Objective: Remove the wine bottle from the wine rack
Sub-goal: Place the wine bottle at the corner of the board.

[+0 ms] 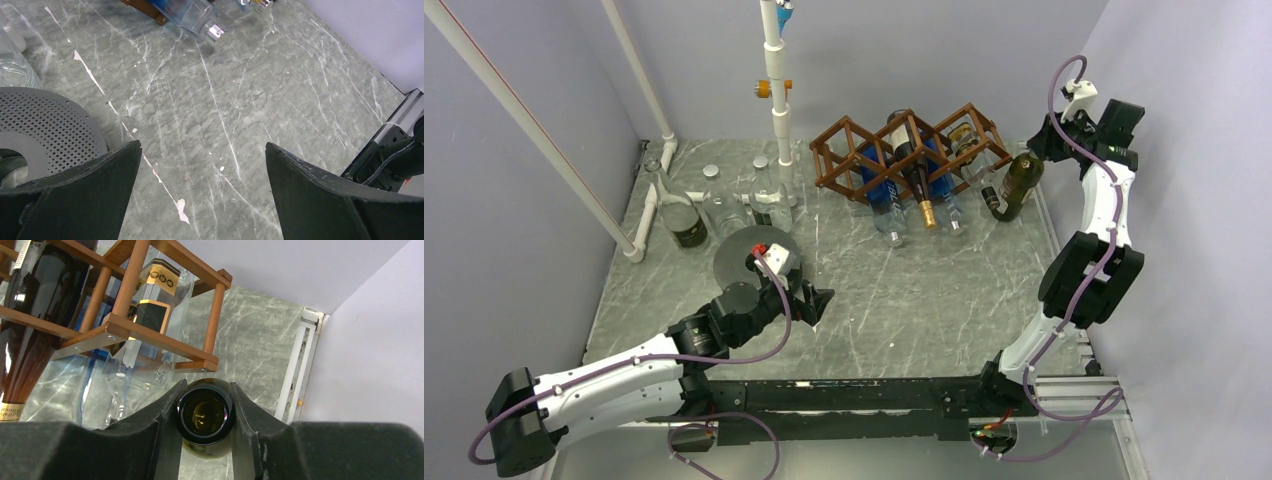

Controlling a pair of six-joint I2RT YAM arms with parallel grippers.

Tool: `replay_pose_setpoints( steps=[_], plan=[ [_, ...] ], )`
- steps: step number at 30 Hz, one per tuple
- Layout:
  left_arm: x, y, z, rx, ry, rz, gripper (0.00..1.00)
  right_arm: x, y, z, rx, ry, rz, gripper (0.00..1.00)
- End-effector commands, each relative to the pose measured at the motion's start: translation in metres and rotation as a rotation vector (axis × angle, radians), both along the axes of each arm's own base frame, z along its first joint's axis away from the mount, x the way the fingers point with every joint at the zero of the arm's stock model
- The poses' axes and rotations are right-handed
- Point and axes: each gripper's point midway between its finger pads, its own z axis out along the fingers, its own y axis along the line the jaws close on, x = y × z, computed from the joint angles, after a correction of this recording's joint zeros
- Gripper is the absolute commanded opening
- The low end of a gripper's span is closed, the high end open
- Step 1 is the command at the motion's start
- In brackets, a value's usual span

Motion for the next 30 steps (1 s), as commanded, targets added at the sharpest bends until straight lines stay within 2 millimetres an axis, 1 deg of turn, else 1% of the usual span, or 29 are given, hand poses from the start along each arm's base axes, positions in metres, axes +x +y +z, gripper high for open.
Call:
replay_pose_setpoints(
  steps=[1, 3, 7, 15, 18, 19, 22, 24, 28, 30],
  plan=[
    [0.003, -0.001, 0.006, -0.030, -0.012, 0.010, 1.00, 0.009, 0.000, 0.050, -0.071, -0.151, 0.016, 0.04],
    [0.003, -0.001, 0.005, -0.028, -0.010, 0.009, 0.99, 0.008, 0.001, 0.046, -0.070, -0.145, 0.020, 0.08],
    [0.003, -0.002, 0.005, -0.029, -0.010, 0.007, 1.00, 0.005, 0.004, 0.040, -0.070, -0.136, 0.033, 0.22],
    [0.002, -0.003, 0.006, -0.032, -0.008, 0.001, 0.99, 0.001, 0.009, 0.038, -0.072, -0.128, 0.047, 0.33],
    [0.002, -0.002, 0.007, -0.036, -0.009, 0.003, 0.99, 0.000, 0.010, 0.039, -0.072, -0.129, 0.049, 0.39],
    [0.001, -0.002, 0.007, -0.037, -0.009, 0.001, 1.00, -0.001, 0.010, 0.040, -0.072, -0.130, 0.050, 0.43],
    [0.001, -0.002, 0.008, -0.040, -0.010, -0.001, 1.00, -0.004, 0.012, 0.046, -0.072, -0.140, 0.051, 0.56],
    [0.001, -0.002, 0.009, -0.043, -0.011, 0.001, 0.99, -0.006, 0.013, 0.053, -0.076, -0.154, 0.050, 0.63],
    [0.001, -0.003, 0.010, -0.045, -0.011, -0.002, 1.00, -0.012, 0.017, 0.067, -0.083, -0.182, 0.052, 0.72],
    [0.001, -0.003, 0.010, -0.047, -0.011, -0.004, 0.99, -0.015, 0.019, 0.073, -0.084, -0.193, 0.055, 0.75]
  ],
)
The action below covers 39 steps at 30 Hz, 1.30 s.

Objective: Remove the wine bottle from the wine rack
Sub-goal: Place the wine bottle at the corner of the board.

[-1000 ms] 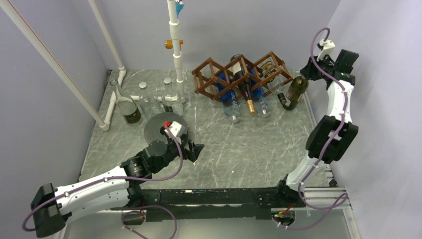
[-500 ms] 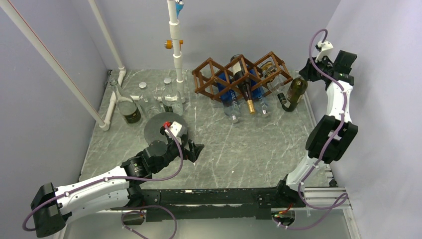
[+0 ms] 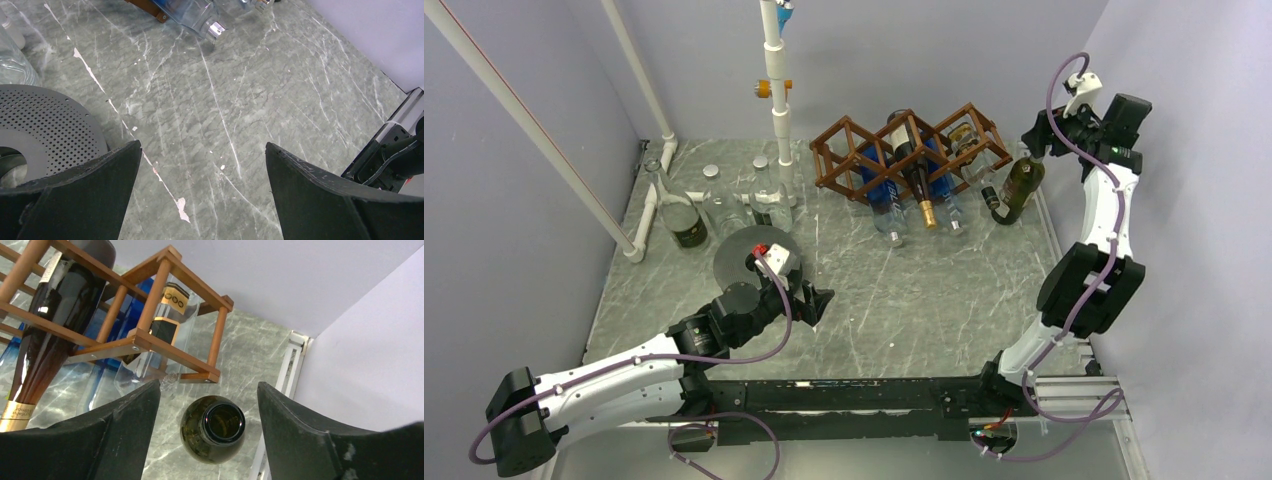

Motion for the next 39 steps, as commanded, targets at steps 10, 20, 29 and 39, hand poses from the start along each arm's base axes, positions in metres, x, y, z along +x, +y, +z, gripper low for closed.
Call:
replay_pose_setpoints(
  steps=[10, 20, 29, 39],
  plan=[
    [0.000, -0.005, 0.015, -0.060, -0.019, -0.012, 1.00, -0.033, 0.027, 0.077, -0.044, -0.187, 0.061, 0.85],
    [0.000, -0.007, 0.014, -0.065, -0.016, -0.021, 1.00, -0.063, 0.058, 0.092, 0.007, -0.209, 0.162, 0.88],
    [-0.001, -0.008, 0.014, -0.074, -0.015, -0.025, 1.00, -0.083, 0.082, 0.090, 0.055, -0.187, 0.252, 0.89],
    [-0.002, -0.008, 0.011, -0.088, -0.012, -0.025, 1.00, -0.094, 0.101, 0.071, 0.086, -0.143, 0.304, 0.89]
  ],
)
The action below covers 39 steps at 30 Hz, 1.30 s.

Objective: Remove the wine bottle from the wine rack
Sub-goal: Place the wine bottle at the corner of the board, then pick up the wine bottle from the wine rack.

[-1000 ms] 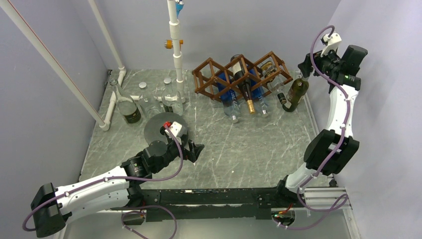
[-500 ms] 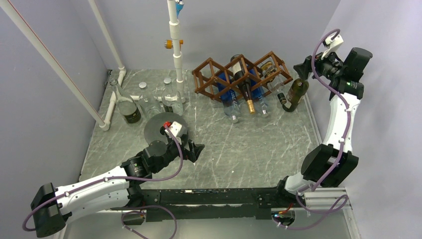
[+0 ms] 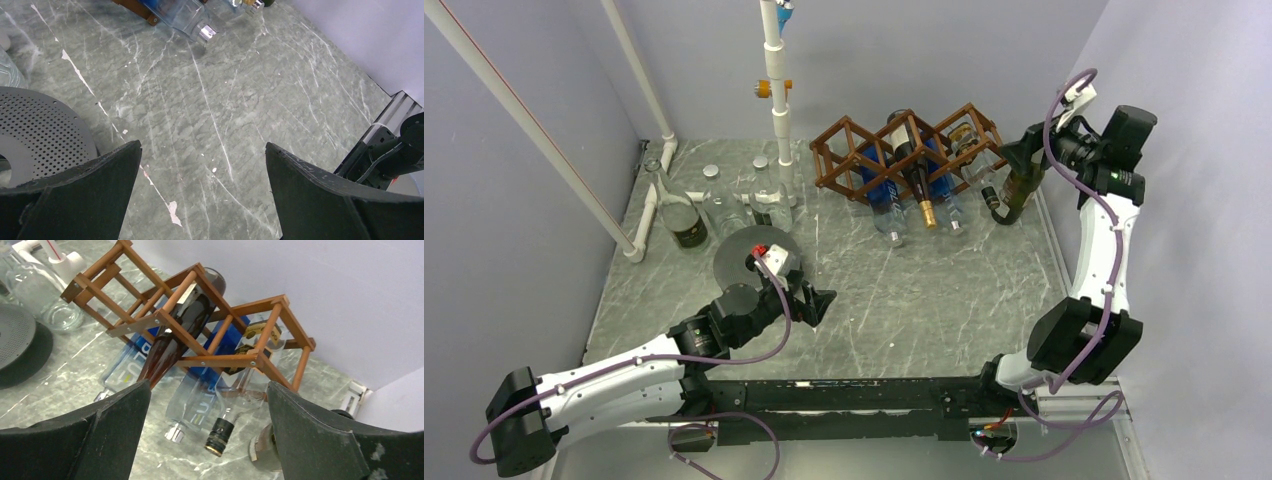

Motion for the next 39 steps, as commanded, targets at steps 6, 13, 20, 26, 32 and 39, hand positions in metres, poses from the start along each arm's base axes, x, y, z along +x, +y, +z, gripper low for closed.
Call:
replay_pose_setpoints(
  steps=[6, 13, 20, 26, 32, 39],
  plan=[
    [0.000, -0.004, 0.010, -0.058, -0.013, -0.009, 1.00, -0.020, 0.021, -0.010, 0.006, 0.005, 0.064, 0.89],
    [-0.002, -0.003, 0.009, -0.080, -0.011, -0.009, 0.99, -0.026, 0.027, -0.029, 0.045, 0.040, 0.071, 0.90],
    [-0.004, -0.003, 0.008, -0.096, -0.011, -0.021, 1.00, -0.030, 0.030, -0.042, 0.083, 0.062, 0.075, 0.90],
    [-0.004, -0.003, 0.005, -0.109, -0.004, -0.022, 1.00, -0.028, 0.029, -0.053, 0.087, 0.079, 0.065, 0.90],
    [-0.003, -0.003, 0.003, -0.112, -0.002, -0.020, 0.99, -0.025, 0.026, -0.063, 0.087, 0.101, 0.057, 0.90],
    [-0.003, -0.002, 0.001, -0.116, 0.002, -0.015, 1.00, -0.019, 0.023, -0.076, 0.069, 0.125, 0.036, 0.90]
  ],
)
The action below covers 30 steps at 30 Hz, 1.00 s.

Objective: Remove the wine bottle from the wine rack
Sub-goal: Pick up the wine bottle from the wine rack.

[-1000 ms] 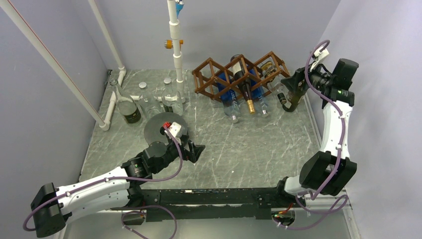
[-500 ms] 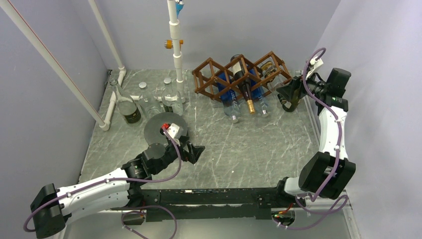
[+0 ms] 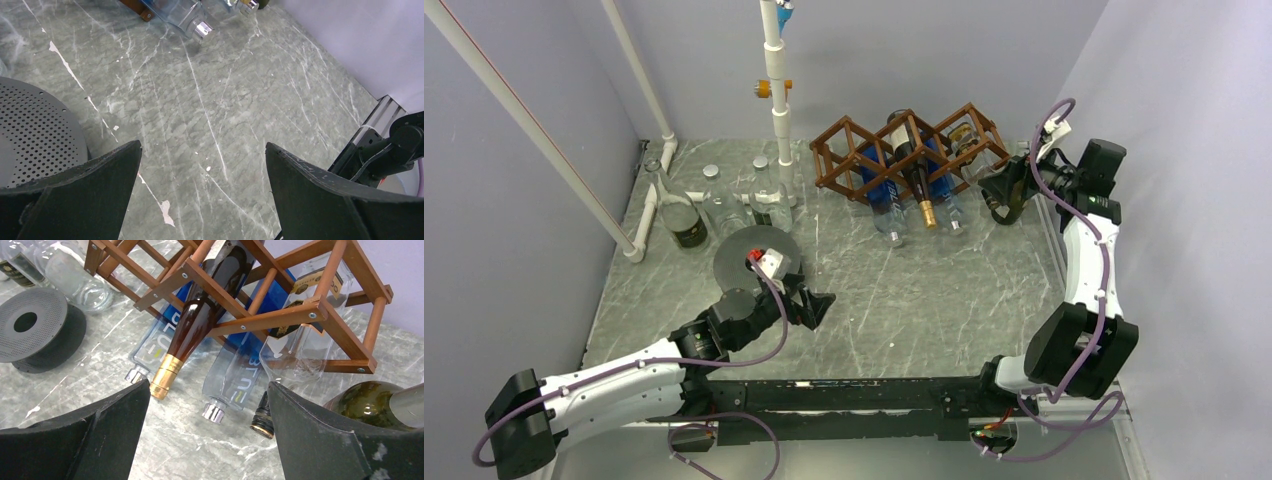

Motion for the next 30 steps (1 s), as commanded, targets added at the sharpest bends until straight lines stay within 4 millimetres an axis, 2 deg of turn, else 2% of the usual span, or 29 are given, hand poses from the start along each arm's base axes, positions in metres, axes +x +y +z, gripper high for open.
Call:
replay_pose_setpoints(
  steps=[1, 30],
  plan=[
    [0.000, -0.002, 0.012, -0.063, -0.014, -0.004, 0.99, 0.007, -0.002, -0.003, -0.038, -0.025, -0.002, 0.90],
    [0.003, 0.002, 0.008, -0.068, -0.007, 0.004, 0.99, 0.029, -0.007, -0.055, -0.189, 0.073, -0.091, 0.92]
  ],
)
